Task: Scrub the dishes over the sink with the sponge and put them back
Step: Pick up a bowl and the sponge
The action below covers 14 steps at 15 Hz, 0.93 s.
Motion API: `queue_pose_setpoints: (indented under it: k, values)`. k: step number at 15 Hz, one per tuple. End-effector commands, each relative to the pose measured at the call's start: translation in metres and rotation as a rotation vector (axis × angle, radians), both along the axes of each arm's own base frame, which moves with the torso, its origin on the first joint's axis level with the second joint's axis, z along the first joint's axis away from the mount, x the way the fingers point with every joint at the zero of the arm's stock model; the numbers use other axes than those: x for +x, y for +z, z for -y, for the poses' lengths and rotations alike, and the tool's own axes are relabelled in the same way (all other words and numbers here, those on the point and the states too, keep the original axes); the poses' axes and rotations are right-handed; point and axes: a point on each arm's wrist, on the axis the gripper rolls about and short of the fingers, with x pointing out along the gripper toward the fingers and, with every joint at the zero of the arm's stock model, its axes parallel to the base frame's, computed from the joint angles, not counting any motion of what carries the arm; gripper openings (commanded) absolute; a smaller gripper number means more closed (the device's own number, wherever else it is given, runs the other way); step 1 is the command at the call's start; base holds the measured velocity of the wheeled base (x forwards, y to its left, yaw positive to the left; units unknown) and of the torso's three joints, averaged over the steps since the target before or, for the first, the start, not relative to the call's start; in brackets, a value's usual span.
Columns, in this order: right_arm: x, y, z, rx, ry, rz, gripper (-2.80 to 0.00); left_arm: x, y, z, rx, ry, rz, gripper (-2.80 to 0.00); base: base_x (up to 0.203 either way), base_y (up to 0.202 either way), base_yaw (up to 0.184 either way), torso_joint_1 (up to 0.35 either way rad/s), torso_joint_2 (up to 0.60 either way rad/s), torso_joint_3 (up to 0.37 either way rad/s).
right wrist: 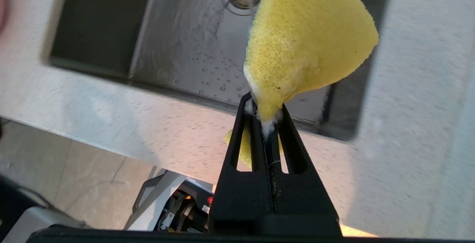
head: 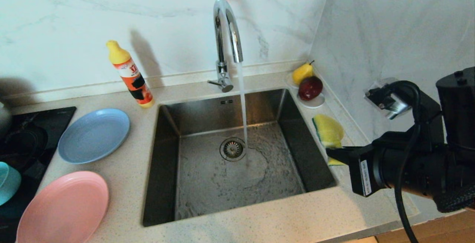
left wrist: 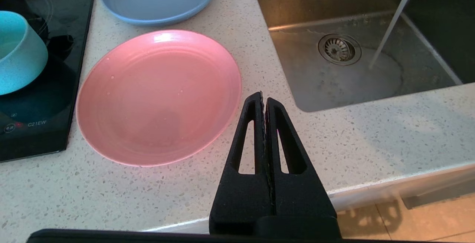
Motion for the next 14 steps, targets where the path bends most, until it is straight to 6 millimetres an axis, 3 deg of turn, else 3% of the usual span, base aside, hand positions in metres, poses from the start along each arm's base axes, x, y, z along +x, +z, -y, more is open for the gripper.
queue_pose_setpoints:
  k: [1, 14]
  values:
    - [-0.002, -0.005, -0.013, -0.022, 0.042, -0.016, -2.8, 0.001, -0.003, 0.0, 0.0, 0.0, -0.011, -2.8, 0.0, 0.0, 0.0, 0.0, 0.0, 0.0]
    - [0.019, -0.02, -0.05, -0.076, 0.068, -0.067, -2.8, 0.001, -0.004, 0.0, 0.005, 0.005, -0.015, -2.8, 0.0, 0.0, 0.0, 0.0, 0.0, 0.0]
